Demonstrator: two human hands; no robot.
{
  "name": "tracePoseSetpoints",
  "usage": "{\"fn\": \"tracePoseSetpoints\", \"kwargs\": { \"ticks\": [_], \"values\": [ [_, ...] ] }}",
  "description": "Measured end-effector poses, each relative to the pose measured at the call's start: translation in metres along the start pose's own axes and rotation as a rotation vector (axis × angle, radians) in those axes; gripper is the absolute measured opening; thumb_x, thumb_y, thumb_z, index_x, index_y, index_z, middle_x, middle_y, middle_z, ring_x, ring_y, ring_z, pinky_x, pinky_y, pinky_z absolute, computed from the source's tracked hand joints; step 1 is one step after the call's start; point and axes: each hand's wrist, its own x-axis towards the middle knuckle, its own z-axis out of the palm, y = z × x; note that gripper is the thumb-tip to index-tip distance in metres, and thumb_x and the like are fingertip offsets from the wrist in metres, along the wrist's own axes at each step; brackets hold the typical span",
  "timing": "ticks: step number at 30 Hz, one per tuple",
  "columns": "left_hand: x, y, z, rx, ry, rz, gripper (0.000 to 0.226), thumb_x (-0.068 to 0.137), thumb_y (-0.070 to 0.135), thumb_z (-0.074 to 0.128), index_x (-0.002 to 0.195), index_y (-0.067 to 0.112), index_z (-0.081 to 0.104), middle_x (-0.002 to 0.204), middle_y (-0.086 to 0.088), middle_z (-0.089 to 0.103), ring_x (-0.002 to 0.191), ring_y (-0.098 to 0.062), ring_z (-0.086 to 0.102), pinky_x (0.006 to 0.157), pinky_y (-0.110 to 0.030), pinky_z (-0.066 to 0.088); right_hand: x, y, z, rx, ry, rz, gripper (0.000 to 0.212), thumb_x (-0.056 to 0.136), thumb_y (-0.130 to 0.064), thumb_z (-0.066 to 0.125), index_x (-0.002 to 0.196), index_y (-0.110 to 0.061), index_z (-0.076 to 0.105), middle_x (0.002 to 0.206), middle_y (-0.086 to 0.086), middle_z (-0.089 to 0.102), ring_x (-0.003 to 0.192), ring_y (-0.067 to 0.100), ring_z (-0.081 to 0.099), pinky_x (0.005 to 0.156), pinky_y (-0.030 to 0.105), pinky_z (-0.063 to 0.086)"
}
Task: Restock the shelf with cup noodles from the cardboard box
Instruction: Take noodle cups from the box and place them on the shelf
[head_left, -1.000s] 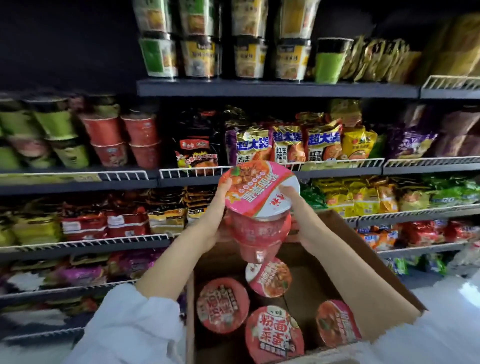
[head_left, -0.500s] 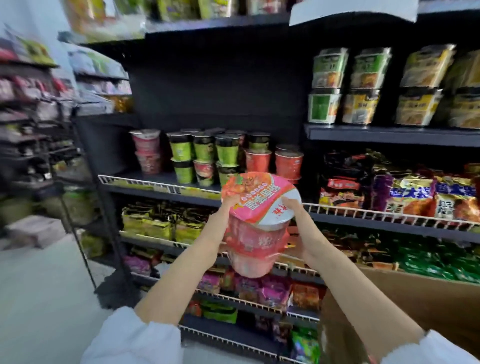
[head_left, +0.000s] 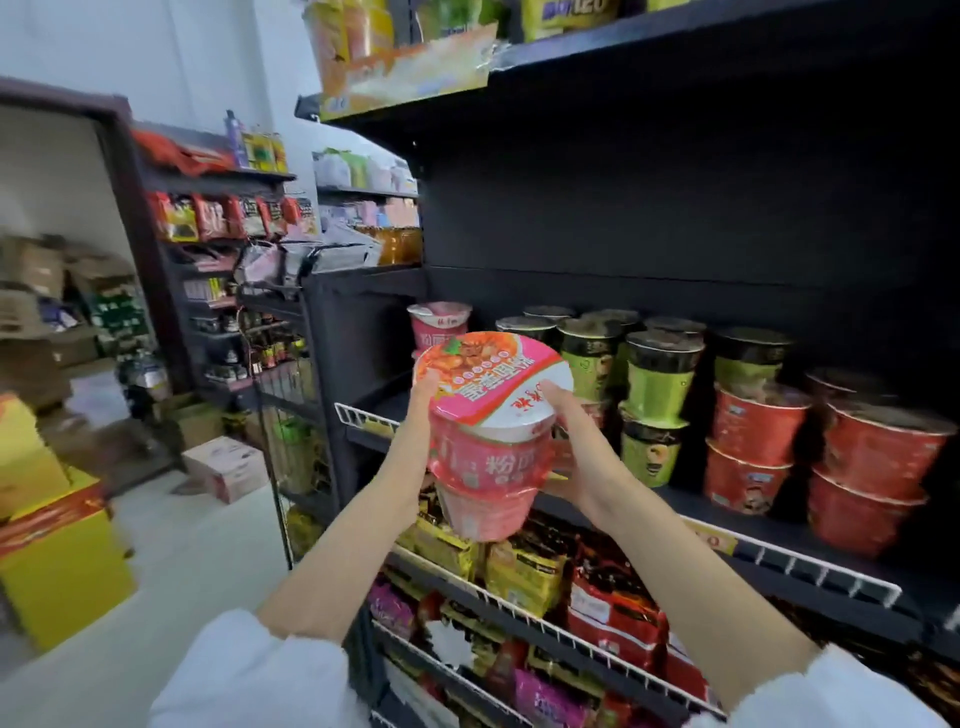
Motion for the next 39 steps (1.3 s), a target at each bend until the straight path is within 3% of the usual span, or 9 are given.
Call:
{"fn": "tracePoseSetpoints", "kwargs": {
  "ticks": [3, 6, 11, 15, 20, 24, 28, 31, 39],
  "values": [
    [0.058, 0.014, -0.021, -0.014, 0.019, -0.015, 0.059, 0.092, 0.062, 0.026, 0.121, 0.021, 0.056, 0.113, -0.008, 0.064, 0.087, -0.009, 0.058, 0.062, -0.023, 0.040, 0.057, -0.013, 0.028, -0.019, -0.023, -0.034, 0.039, 0.090, -0.057, 0.045, 0.111, -0.027, 0.058, 0.098, -0.005, 0.063, 0.093, 0.015, 0.060, 0.089, 0.039, 0.049],
    [0.120, 0.023, -0.040, -0.030, 0.025, -0.009, 0.068, 0.090, 0.067, 0.023, 0.130, 0.020, 0.051, 0.131, -0.015, 0.056, 0.098, -0.020, 0.059, 0.061, -0.026, 0.039, 0.115, -0.019, 0.059, -0.031, -0.024, -0.051, 0.060, 0.085, -0.066, 0.043, 0.132, -0.029, 0.046, 0.125, 0.000, 0.059, 0.117, 0.022, 0.054, 0.102, 0.046, 0.043],
    [0.232, 0.020, -0.066, -0.013, -0.038, -0.005, 0.051, 0.092, 0.065, 0.026, 0.111, 0.028, 0.054, 0.103, 0.000, 0.059, 0.085, -0.012, 0.053, 0.084, -0.029, 0.041, 0.206, -0.021, 0.099, -0.063, 0.047, -0.107, 0.062, 0.090, -0.062, 0.038, 0.140, -0.026, 0.039, 0.126, -0.001, 0.057, 0.101, 0.012, 0.056, 0.094, 0.038, 0.041],
    [0.315, 0.017, -0.076, -0.016, -0.119, -0.106, 0.047, 0.091, 0.065, 0.030, 0.091, 0.026, 0.056, 0.087, 0.002, 0.060, 0.077, -0.011, 0.055, 0.066, -0.025, 0.044, 0.278, -0.026, 0.119, -0.079, 0.134, -0.141, 0.063, 0.085, -0.061, 0.049, 0.135, -0.024, 0.043, 0.116, -0.006, 0.060, 0.087, 0.005, 0.056, 0.077, 0.028, 0.044],
    [0.398, 0.006, -0.054, -0.083, -0.319, -0.325, 0.123, 0.041, 0.091, 0.058, 0.132, 0.010, 0.046, 0.119, -0.011, 0.064, 0.101, -0.026, 0.064, 0.087, -0.043, 0.054, 0.345, -0.023, 0.113, -0.073, 0.341, -0.140, 0.075, 0.076, -0.069, 0.054, 0.136, -0.024, 0.047, 0.124, 0.002, 0.064, 0.101, 0.014, 0.063, 0.064, 0.026, 0.045],
    [0.428, 0.010, -0.036, -0.049, -0.418, -0.308, 0.065, 0.081, 0.066, 0.052, 0.115, 0.011, 0.049, 0.117, -0.013, 0.063, 0.103, -0.026, 0.060, 0.084, -0.037, 0.049, 0.374, -0.019, 0.101, 0.019, 0.455, -0.136, 0.043, 0.089, -0.057, 0.047, 0.110, -0.022, 0.063, 0.097, 0.003, 0.071, 0.086, 0.015, 0.068, 0.065, 0.029, 0.050],
    [0.452, -0.003, -0.022, -0.004, -0.474, -0.281, 0.079, 0.079, 0.067, 0.054, 0.133, 0.011, 0.044, 0.125, -0.014, 0.060, 0.110, -0.029, 0.059, 0.099, -0.047, 0.046, 0.403, -0.010, 0.094, 0.046, 0.602, -0.145, 0.052, 0.093, -0.058, 0.037, 0.120, -0.018, 0.056, 0.107, 0.007, 0.067, 0.097, 0.022, 0.065, 0.084, 0.036, 0.051],
    [0.463, -0.023, -0.013, 0.099, -0.451, -0.213, 0.089, 0.077, 0.072, 0.050, 0.145, 0.017, 0.033, 0.139, -0.012, 0.050, 0.123, -0.032, 0.050, 0.104, -0.052, 0.041, 0.421, 0.005, 0.090, 0.043, 0.768, -0.068, 0.066, 0.093, -0.061, 0.029, 0.141, -0.016, 0.038, 0.141, 0.009, 0.047, 0.127, 0.027, 0.047, 0.108, 0.046, 0.036],
    [0.477, -0.033, -0.017, 0.126, -0.434, -0.195, 0.081, 0.085, 0.072, 0.035, 0.134, 0.009, 0.046, 0.129, -0.011, 0.057, 0.117, -0.032, 0.054, 0.102, -0.051, 0.043, 0.430, 0.019, 0.097, 0.049, 0.796, -0.003, 0.090, 0.080, -0.079, 0.026, 0.146, -0.018, 0.030, 0.148, 0.005, 0.039, 0.135, 0.026, 0.038, 0.114, 0.049, 0.028]
  ]
}}
